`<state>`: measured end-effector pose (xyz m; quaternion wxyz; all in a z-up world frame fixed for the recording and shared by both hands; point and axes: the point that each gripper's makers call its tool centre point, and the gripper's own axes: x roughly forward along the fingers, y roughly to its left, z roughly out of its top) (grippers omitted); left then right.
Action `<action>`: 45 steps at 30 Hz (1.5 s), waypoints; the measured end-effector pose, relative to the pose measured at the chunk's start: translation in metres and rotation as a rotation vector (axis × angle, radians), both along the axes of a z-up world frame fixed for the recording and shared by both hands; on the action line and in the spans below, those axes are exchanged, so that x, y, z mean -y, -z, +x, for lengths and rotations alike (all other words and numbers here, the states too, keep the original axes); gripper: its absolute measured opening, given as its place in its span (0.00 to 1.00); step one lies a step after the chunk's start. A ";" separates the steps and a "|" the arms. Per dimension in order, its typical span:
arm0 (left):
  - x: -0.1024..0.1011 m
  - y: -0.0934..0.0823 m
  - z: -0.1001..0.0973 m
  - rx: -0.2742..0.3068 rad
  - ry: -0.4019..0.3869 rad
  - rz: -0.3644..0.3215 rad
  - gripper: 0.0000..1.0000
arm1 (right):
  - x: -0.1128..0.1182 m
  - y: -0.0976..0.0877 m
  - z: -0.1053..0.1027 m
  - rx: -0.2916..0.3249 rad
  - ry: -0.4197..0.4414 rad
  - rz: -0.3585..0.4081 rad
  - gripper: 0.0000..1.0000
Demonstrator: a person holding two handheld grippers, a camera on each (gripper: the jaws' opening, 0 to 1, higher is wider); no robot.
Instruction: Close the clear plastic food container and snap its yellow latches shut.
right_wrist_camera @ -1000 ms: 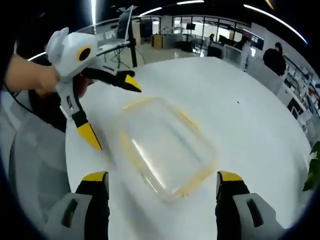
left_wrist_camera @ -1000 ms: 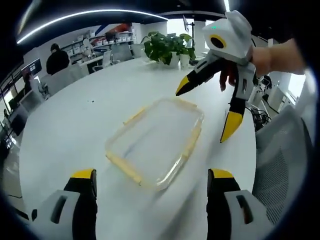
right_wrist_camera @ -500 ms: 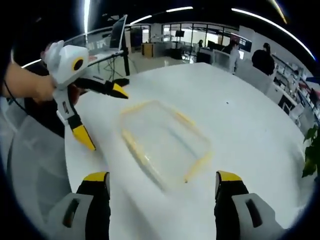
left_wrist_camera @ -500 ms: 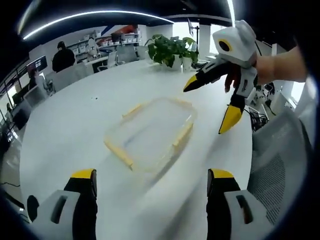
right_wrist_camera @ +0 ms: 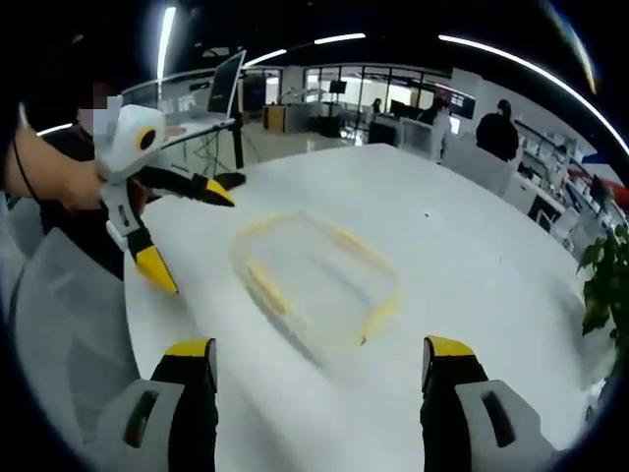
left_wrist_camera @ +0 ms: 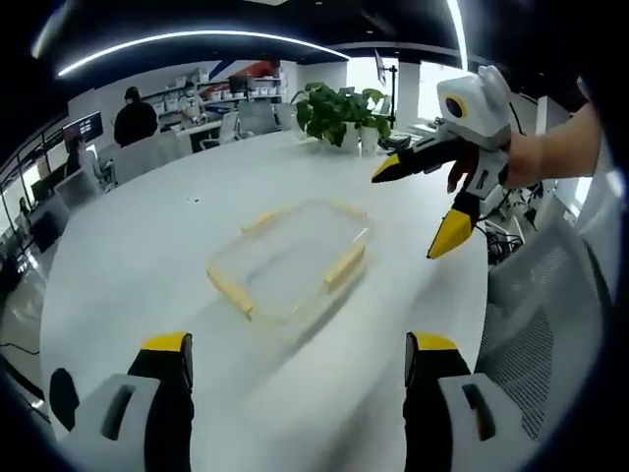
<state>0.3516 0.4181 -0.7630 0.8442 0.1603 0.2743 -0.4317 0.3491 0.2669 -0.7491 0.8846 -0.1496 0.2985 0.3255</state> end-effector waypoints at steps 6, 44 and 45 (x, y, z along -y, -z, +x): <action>-0.008 0.000 -0.009 -0.010 -0.027 -0.024 0.91 | 0.005 -0.006 -0.010 0.029 0.018 0.018 0.86; -0.040 -0.014 -0.055 0.010 -0.147 -0.147 0.93 | 0.034 -0.014 -0.068 0.120 0.097 0.095 0.84; -0.040 -0.014 -0.056 0.013 -0.147 -0.145 0.93 | 0.034 -0.012 -0.068 0.118 0.097 0.094 0.84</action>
